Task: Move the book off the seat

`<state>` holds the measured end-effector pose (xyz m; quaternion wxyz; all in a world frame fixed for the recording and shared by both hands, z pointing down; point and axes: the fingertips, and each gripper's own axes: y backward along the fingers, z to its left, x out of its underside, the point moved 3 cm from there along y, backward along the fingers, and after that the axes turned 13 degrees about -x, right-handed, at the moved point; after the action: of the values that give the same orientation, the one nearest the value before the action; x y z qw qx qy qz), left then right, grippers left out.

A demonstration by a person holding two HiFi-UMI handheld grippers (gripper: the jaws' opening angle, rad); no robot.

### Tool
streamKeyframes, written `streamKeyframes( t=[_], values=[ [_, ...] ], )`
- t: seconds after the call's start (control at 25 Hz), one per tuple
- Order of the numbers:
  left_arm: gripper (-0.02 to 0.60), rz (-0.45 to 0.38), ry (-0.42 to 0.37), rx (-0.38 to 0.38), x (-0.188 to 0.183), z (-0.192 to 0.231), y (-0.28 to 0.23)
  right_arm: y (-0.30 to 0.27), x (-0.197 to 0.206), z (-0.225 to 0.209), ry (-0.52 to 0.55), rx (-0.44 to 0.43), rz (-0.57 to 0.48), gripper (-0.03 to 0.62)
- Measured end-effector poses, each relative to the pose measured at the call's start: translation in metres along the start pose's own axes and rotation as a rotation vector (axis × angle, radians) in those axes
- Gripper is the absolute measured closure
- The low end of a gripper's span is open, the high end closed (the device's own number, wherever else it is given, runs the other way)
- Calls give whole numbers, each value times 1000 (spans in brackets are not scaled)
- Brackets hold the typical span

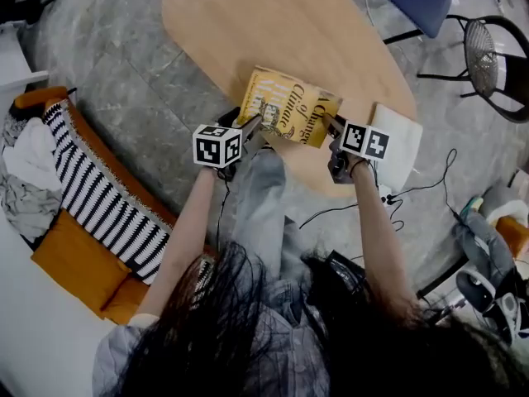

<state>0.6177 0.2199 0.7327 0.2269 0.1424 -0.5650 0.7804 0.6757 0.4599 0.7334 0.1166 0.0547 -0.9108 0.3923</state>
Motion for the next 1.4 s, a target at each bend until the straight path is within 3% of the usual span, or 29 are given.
streamKeyframes(
  t=[0.28, 0.36, 0.48, 0.56, 0.76, 0.84, 1.4],
  values=[
    [310, 63, -69, -33, 8, 13, -20, -24, 5, -13, -19, 34, 27, 465],
    [356, 66, -150, -77, 9, 17, -24, -28, 5, -14, 1, 56, 25, 500],
    [364, 78, -286, -128, 8, 15, -32, -29, 3, -17, 19, 89, 16, 500],
    [364, 78, -315, -128, 7, 10, -34, -26, 4, -20, 11, 102, 12, 500],
    [362, 61, -151, -89, 1, 5, -22, -11, 8, -31, 40, 196, 20, 499],
    [362, 49, -118, -86, -2, 6, -15, -5, 6, -32, 59, 210, 23, 494],
    [364, -63, -25, -42, 13, -39, 89, 75, 10, 32, 37, 48, -214, 525]
  ],
)
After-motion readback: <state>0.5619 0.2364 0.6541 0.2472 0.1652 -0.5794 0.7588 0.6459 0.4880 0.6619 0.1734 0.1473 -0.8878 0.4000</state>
